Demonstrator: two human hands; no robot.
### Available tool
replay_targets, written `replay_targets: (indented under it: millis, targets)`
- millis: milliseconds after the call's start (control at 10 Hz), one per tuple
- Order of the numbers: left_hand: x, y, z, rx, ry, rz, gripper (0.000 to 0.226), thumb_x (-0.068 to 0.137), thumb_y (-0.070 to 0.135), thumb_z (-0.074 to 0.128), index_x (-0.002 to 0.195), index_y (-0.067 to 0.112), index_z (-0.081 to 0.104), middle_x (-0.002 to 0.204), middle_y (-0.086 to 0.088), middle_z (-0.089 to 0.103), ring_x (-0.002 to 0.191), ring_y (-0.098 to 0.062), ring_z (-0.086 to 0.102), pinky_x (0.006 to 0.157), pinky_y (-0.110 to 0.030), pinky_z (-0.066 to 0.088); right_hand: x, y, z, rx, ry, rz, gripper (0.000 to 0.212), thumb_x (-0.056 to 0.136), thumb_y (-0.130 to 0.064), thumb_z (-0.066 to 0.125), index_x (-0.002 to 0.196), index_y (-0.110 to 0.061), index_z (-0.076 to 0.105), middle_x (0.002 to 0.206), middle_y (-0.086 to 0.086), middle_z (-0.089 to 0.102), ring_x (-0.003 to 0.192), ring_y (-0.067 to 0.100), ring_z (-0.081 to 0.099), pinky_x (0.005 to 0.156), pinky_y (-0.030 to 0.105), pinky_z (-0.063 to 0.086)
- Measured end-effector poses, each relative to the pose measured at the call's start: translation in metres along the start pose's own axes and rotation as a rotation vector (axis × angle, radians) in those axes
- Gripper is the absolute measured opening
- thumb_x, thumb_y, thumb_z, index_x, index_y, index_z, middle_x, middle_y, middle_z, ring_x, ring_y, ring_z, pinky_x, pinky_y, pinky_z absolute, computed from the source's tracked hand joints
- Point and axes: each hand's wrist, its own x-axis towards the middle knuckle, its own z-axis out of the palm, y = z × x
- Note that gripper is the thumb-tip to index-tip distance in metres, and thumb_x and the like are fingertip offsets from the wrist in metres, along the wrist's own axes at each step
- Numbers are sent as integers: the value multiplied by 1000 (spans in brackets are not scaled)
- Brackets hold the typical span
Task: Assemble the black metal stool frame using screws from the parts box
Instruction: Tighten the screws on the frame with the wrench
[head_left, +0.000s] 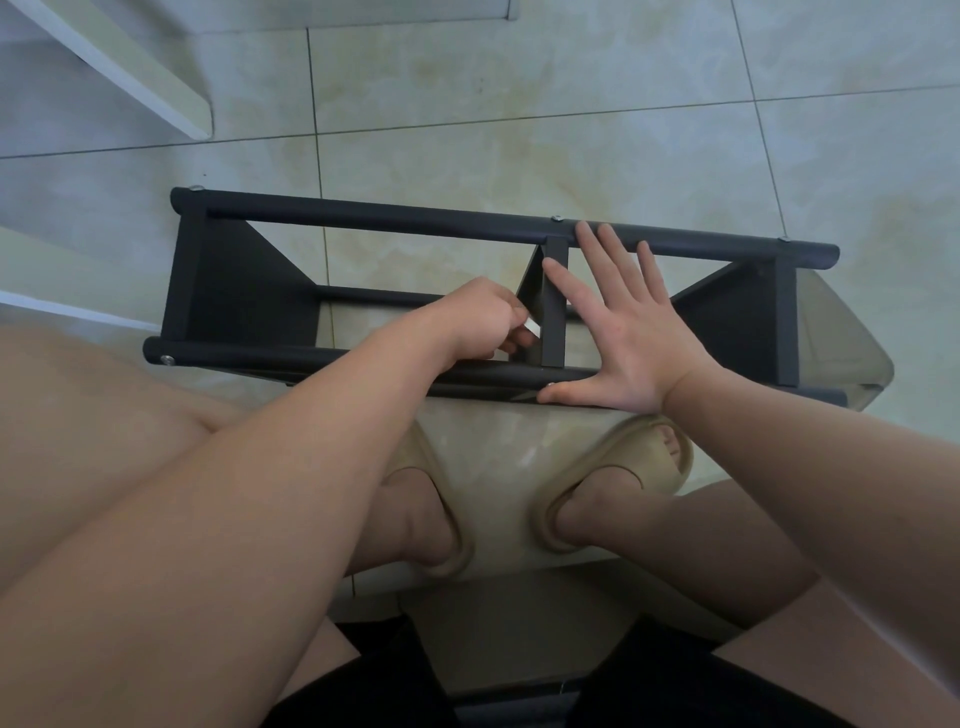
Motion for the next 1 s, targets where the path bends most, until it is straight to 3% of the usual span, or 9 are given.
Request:
replay_targets:
  millis: [200, 400, 500, 600, 700, 1000]
  targets:
    - [2, -7, -4, 86, -30, 41, 25, 105, 14, 44, 85, 20, 59, 82, 3, 70, 81, -13, 63, 82, -33, 48, 0, 0, 0, -1, -8, 1, 123, 69, -95, 37, 163, -23, 4, 168, 16, -14, 155, 34, -16, 123, 59, -4]
    - [2, -10, -8, 235, -44, 64, 27, 103, 12, 49, 81, 21, 62, 81, 7, 72, 84, -15, 65, 76, -29, 45, -1, 0, -1, 1, -6, 1, 122, 69, -95, 36, 163, -23, 5, 168, 16, -14, 155, 34, -16, 123, 59, -4]
    - [0, -10, -10, 297, -73, 69, 27, 102, 13, 52, 80, 24, 64, 89, 5, 74, 96, -19, 66, 87, -33, 48, 0, 0, 0, 0, -7, 0, 122, 70, -95, 37, 163, -23, 4, 168, 16, -15, 154, 34, -17, 123, 59, -5]
    - [0, -11, -12, 384, -90, 82, 27, 99, 16, 55, 77, 27, 65, 93, 2, 71, 92, -19, 62, 85, -34, 47, 0, 0, 1, 3, 1, -2, 122, 70, -95, 38, 163, -23, 5, 168, 16, -14, 154, 34, -16, 123, 59, -5]
    - [0, -11, -12, 438, -112, 92, 27, 98, 18, 57, 74, 29, 63, 78, 9, 62, 75, -9, 54, 69, -29, 39, -1, 1, 1, 4, 10, -3, 122, 70, -95, 38, 163, -23, 6, 168, 16, -12, 155, 34, -15, 123, 58, -5]
    - [-3, -3, -21, 501, -43, 169, 23, 92, 21, 67, 74, 34, 69, 83, 10, 72, 82, -9, 64, 76, -26, 48, 0, 1, 1, 14, 12, -1, 122, 70, -95, 38, 163, -24, 5, 168, 15, -13, 155, 33, -16, 124, 58, -5]
